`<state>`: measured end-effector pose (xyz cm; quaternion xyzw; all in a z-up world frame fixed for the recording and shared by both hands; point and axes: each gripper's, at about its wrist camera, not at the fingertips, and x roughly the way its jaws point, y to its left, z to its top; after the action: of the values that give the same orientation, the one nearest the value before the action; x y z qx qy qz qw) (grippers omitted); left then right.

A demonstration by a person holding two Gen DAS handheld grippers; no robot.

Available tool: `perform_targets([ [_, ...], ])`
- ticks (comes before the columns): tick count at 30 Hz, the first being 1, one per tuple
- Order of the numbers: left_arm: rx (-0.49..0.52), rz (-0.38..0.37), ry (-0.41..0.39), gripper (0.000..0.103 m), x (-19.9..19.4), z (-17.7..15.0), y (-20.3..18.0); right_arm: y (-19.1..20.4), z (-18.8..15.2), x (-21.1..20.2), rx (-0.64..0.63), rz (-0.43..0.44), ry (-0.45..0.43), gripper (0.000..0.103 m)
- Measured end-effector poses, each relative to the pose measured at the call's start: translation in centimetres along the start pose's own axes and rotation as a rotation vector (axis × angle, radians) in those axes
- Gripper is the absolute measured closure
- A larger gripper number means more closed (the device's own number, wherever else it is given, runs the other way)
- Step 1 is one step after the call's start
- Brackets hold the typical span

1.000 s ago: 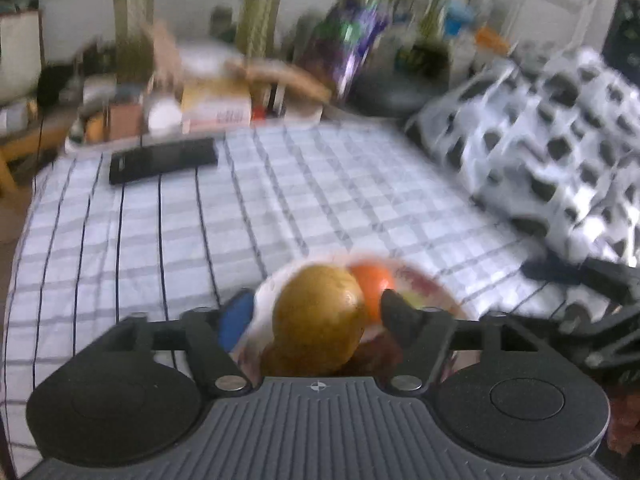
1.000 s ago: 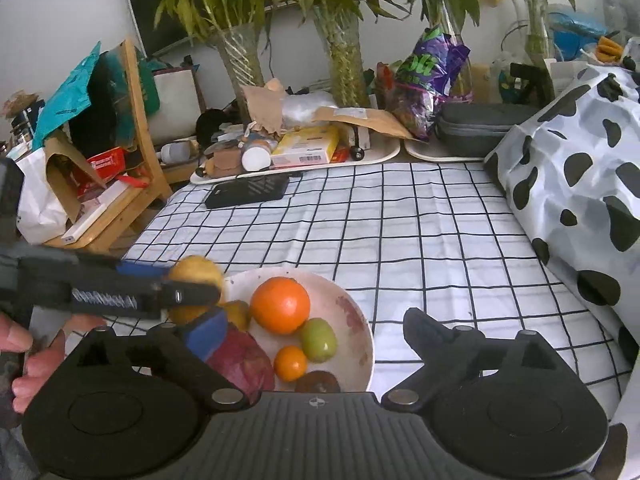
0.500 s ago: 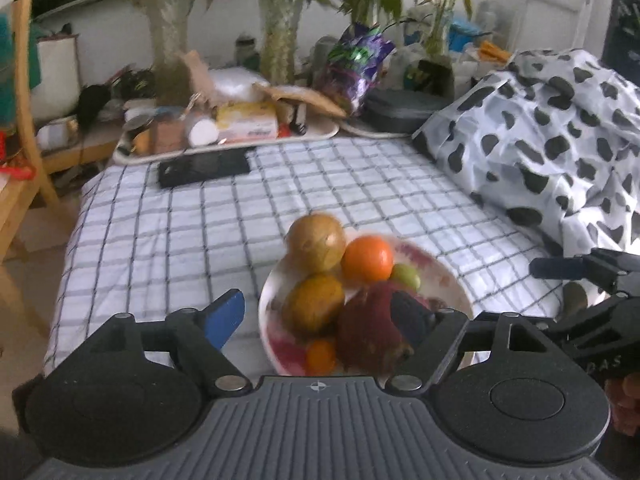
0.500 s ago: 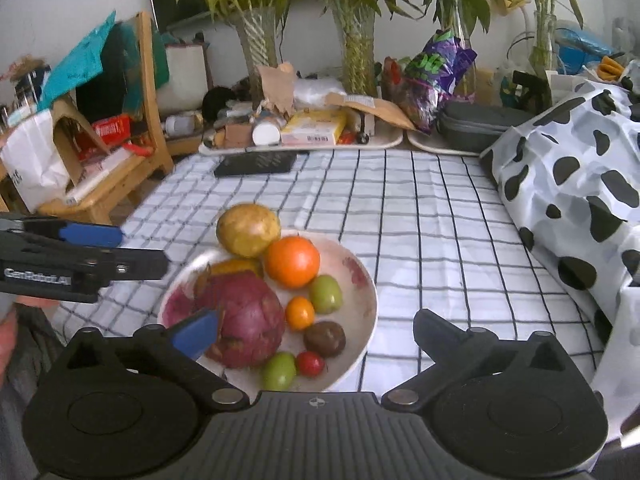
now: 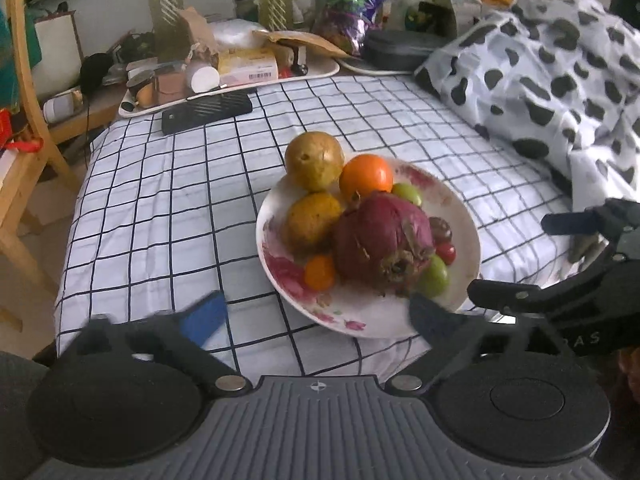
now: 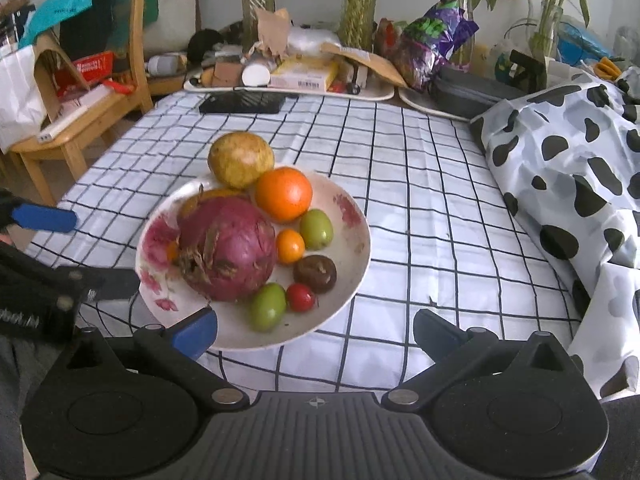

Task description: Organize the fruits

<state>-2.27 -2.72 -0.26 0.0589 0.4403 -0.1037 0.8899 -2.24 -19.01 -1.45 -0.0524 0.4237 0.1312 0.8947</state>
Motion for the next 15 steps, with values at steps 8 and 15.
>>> perform_targets([
  [8, -0.034, 0.016, 0.028, 0.000, 0.76, 0.06, 0.63, -0.16, -0.05, 0.51, 0.004, -0.019, 0.028, 0.000],
  [15, -0.038, 0.007, 0.042, 0.000, 0.93, 0.09, 0.53, -0.25, -0.14, 1.00, 0.001, -0.037, 0.053, 0.000],
])
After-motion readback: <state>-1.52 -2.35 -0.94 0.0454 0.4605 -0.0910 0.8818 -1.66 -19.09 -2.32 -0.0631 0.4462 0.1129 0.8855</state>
